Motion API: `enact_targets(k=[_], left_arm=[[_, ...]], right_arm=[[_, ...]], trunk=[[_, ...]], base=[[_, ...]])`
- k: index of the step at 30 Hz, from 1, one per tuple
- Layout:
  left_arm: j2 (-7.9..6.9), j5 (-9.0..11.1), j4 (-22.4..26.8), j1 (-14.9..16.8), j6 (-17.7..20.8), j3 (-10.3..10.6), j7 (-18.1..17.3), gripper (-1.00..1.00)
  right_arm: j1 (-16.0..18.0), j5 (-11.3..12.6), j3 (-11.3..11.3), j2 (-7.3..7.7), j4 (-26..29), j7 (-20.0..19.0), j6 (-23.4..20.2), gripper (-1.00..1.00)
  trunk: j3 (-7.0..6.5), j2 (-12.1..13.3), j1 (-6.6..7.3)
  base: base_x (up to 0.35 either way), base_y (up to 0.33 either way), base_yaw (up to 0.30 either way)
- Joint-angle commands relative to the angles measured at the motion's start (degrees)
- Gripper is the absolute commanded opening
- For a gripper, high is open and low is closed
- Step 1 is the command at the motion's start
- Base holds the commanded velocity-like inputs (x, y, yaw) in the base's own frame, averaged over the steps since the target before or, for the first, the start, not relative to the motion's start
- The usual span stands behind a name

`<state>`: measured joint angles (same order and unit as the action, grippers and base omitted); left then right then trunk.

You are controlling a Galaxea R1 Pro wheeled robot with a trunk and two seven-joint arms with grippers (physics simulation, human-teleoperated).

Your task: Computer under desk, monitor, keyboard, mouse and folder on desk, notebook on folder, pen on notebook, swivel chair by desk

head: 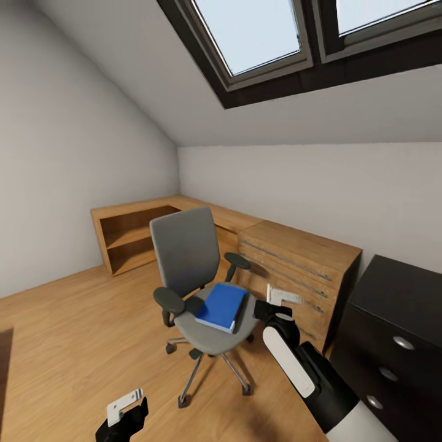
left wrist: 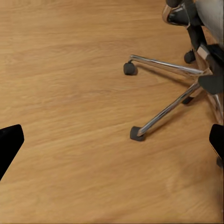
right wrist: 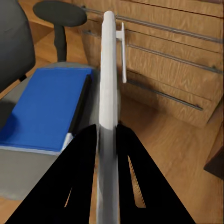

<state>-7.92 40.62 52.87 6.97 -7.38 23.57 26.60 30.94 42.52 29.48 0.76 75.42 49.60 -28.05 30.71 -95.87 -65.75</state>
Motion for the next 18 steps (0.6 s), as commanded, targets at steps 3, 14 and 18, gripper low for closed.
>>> enact_targets(k=[3,14,18], left_arm=[[-0.08,0.6,0.0,0.1,-0.4,0.4,0.4,1.0],[0.01,0.5,0.0,0.1,-0.3,1.4,0.4,1.0],[0.01,0.5,-0.6,0.1,-0.3,2.4,0.4,1.0]], right_arm=[[-0.1,0.4,0.1,0.11,0.3,0.3,-0.2,-1.0],[-0.2,0.4,0.2,0.08,0.3,0.4,-0.1,-1.0],[-0.2,0.4,0.2,0.04,0.3,0.4,0.0,-1.0]], trunk=[[-0.66,1.2,0.67],[-3.08,5.6,3.08],[-3.87,7.2,3.96]], base=[[-0.001,0.0,-0.246],[0.0,0.0,-0.268],[0.0,0.0,-0.243]])
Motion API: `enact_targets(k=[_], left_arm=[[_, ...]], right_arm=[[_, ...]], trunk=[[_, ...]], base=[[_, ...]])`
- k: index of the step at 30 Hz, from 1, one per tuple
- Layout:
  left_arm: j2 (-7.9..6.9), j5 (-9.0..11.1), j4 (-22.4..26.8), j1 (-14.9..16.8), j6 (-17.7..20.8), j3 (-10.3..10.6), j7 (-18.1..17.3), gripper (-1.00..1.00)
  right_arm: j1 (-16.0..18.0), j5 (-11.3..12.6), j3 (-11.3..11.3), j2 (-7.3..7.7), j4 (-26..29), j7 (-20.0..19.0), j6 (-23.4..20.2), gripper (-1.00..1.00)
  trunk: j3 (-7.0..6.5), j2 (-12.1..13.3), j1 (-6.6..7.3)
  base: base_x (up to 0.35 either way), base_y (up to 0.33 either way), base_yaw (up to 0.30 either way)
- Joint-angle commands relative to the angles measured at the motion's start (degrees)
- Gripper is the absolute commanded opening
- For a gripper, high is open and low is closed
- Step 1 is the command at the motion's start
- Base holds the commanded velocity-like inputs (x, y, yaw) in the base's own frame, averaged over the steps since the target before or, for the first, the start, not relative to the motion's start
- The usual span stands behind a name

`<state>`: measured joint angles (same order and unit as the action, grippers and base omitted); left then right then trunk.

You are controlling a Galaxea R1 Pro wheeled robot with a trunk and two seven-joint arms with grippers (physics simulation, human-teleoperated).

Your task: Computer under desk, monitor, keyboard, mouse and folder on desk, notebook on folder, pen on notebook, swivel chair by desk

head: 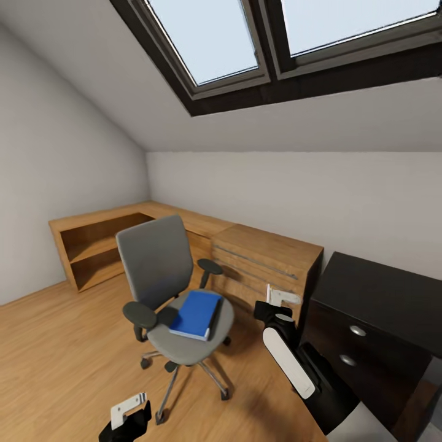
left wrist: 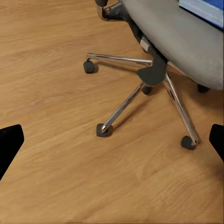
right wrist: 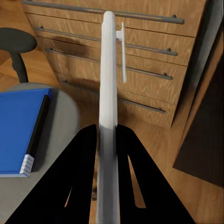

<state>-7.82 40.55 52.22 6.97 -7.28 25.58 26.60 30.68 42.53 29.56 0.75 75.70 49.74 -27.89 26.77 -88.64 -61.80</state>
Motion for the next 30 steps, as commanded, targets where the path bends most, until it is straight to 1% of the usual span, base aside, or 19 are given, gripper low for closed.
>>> enact_targets(k=[1,13,21,30], left_arm=[[-0.09,0.6,0.0,0.1,-0.4,0.5,0.4,1.0],[-0.09,0.6,-0.2,0.1,-0.5,0.6,0.4,1.0],[-0.09,0.6,-0.2,0.1,-0.5,0.6,0.4,1.0],[-0.09,0.5,-0.1,0.1,-0.5,0.6,0.4,1.0]], right_arm=[[0.1,0.4,0.1,0.05,0.1,0.3,-0.2,-1.0],[0.1,0.4,0.0,0.04,0.1,0.3,-0.1,-1.0],[0.1,0.4,0.0,0.04,0.1,0.3,-0.1,-1.0],[0.1,0.4,0.0,0.04,0.0,0.3,-0.1,-1.0]], trunk=[[-0.12,0.4,0.23],[-2.3,5.2,2.86],[-3.91,8.4,4.62],[-4.12,8.4,4.62]], base=[[0.0,0.0,-0.119],[0.0,0.0,-0.03],[0.0,0.0,-0.217],[0.0,0.0,-0.251]])
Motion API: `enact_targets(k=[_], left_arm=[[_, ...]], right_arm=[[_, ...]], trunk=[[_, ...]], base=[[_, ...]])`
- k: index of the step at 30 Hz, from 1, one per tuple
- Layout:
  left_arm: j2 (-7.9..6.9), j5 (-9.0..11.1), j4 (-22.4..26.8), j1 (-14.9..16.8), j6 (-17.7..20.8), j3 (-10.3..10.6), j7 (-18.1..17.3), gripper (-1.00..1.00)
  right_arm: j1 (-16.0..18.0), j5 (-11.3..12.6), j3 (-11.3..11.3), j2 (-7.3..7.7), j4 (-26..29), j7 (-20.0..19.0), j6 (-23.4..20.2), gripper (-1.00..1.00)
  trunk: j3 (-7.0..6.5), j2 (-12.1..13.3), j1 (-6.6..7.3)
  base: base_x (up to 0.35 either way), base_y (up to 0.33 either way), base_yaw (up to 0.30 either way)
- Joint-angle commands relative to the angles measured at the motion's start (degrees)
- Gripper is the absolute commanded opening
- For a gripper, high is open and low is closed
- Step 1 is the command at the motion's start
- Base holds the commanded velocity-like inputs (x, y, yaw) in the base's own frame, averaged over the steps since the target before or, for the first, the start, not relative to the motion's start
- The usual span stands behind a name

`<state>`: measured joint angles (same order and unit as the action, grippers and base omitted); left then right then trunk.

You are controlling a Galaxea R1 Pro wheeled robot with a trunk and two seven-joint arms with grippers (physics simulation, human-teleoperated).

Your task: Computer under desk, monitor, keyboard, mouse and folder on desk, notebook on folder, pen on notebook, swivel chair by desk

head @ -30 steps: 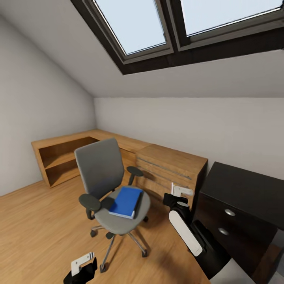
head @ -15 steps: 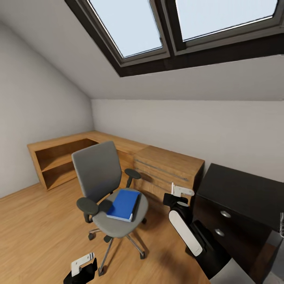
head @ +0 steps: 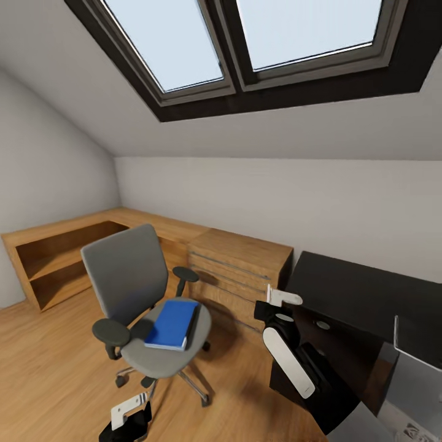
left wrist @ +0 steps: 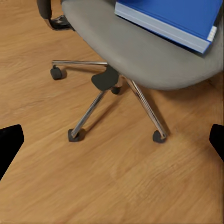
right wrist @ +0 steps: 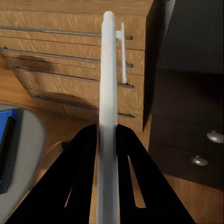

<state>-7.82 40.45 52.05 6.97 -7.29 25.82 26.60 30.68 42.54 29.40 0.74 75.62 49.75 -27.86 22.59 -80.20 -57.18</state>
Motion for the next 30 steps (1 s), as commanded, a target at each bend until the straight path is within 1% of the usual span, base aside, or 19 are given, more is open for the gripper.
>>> enact_targets(k=[1,9,16,27,30], left_arm=[[-0.09,0.6,0.0,0.1,-0.4,0.4,0.4,1.0],[-0.09,0.6,0.0,0.1,-0.4,0.4,0.4,1.0],[-0.09,0.6,0.0,0.1,-0.4,0.5,0.4,1.0],[-0.09,0.6,0.0,0.1,-0.4,0.5,0.4,1.0],[-0.09,0.6,0.1,0.1,-0.5,0.8,0.4,1.0]], right_arm=[[0.1,0.4,0.1,0.05,0.1,0.3,-0.2,-1.0],[0.1,0.4,-0.2,0.13,0.0,0.2,-0.1,-1.0],[0.1,0.3,-1.5,0.14,-0.2,0.1,0.1,-1.0],[0.1,0.3,-1.7,0.21,-0.8,0.1,0.2,-1.0],[0.1,0.3,-1.7,0.46,-0.9,0.2,0.2,-1.0]], trunk=[[0.04,0.0,0.0],[-0.15,0.0,0.0],[-0.31,0.0,0.0],[-0.57,0.0,0.0],[-0.65,0.0,0.0]], base=[[0.0,0.0,-0.256],[0.0,0.0,-0.265],[0.0,0.0,-0.268],[0.0,0.0,-0.275],[0.0,0.0,-0.279]])
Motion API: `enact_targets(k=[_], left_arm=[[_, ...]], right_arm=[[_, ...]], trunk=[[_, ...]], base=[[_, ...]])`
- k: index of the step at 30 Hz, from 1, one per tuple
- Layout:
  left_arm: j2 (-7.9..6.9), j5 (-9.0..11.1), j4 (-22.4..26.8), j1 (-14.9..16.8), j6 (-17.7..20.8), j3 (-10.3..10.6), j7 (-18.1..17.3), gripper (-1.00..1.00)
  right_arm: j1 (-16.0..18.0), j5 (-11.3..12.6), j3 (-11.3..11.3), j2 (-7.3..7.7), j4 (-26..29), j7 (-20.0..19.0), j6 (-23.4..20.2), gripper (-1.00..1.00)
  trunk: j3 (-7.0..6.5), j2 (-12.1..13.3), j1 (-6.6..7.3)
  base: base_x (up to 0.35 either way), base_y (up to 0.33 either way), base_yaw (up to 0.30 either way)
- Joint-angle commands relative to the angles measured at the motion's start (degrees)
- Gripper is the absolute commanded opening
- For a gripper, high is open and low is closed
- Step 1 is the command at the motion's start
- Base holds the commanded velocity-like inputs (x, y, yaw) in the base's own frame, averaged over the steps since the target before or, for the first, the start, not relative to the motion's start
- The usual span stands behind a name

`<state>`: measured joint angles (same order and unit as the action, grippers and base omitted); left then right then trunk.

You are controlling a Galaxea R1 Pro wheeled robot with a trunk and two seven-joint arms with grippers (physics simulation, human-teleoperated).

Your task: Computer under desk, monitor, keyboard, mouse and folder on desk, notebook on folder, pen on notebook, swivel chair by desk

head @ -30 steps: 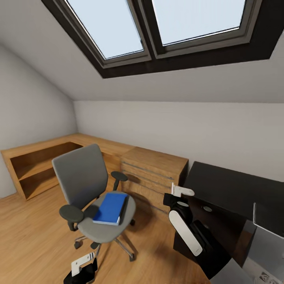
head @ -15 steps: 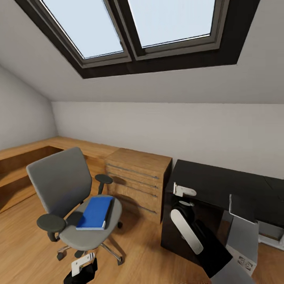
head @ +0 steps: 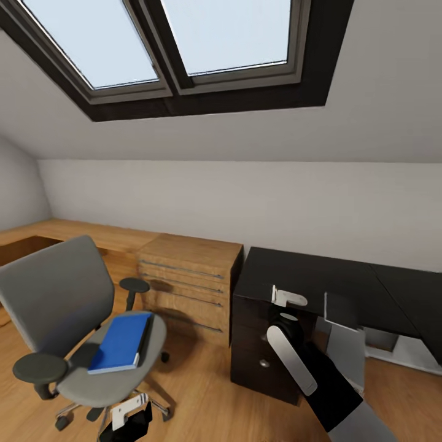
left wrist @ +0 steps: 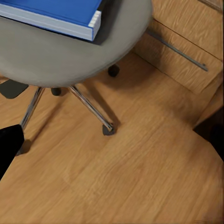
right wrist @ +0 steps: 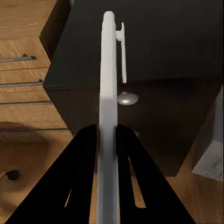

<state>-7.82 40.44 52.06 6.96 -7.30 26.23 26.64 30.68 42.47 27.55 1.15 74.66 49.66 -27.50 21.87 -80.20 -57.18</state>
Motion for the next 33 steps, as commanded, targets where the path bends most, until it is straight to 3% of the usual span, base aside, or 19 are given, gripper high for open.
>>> enact_targets(k=[1,5,6,7,18,28,33], left_arm=[[-0.09,0.6,0.0,0.1,-0.4,0.7,0.4,1.0],[-0.04,0.4,0.1,0.1,-0.5,2.2,0.4,1.0],[-0.08,0.4,0.1,0.1,-0.6,4.1,0.5,1.0],[-0.08,0.3,0.1,0.1,-0.6,4.6,0.5,1.0],[-0.09,0.3,0.1,0.1,-0.6,7.1,0.5,1.0],[-0.09,0.4,0.1,0.1,-0.6,7.5,0.5,1.0],[-0.09,0.5,0.0,0.1,-0.6,7.5,0.5,1.0]], right_arm=[[0.1,0.3,0.1,0.06,0.1,0.3,-0.2,-1.0],[0.1,0.3,0.1,0.08,0.1,0.3,-0.2,-1.0],[0.1,0.3,0.1,0.08,0.1,0.3,-0.2,-1.0],[0.1,0.3,0.1,0.08,0.1,0.3,-0.2,-1.0],[0.1,0.3,0.1,0.02,0.0,0.4,-0.2,-1.0],[0.1,0.2,0.2,-0.01,0.0,0.4,-0.2,-1.0],[0.1,0.2,0.2,-0.06,0.0,0.4,-0.2,-1.0]], trunk=[[0.05,0.0,0.0],[-0.05,0.0,0.0],[-0.07,0.0,0.0],[-0.1,0.0,0.0],[-0.15,0.0,0.0],[-0.14,0.0,0.0],[0.17,0.0,0.0]], base=[[0.0,0.0,-0.28],[0.0,0.0,-0.28],[0.0,0.0,-0.281],[0.0,0.0,-0.282],[0.212,0.0,-0.278],[0.286,0.0,-0.032],[0.061,0.0,0.026]])
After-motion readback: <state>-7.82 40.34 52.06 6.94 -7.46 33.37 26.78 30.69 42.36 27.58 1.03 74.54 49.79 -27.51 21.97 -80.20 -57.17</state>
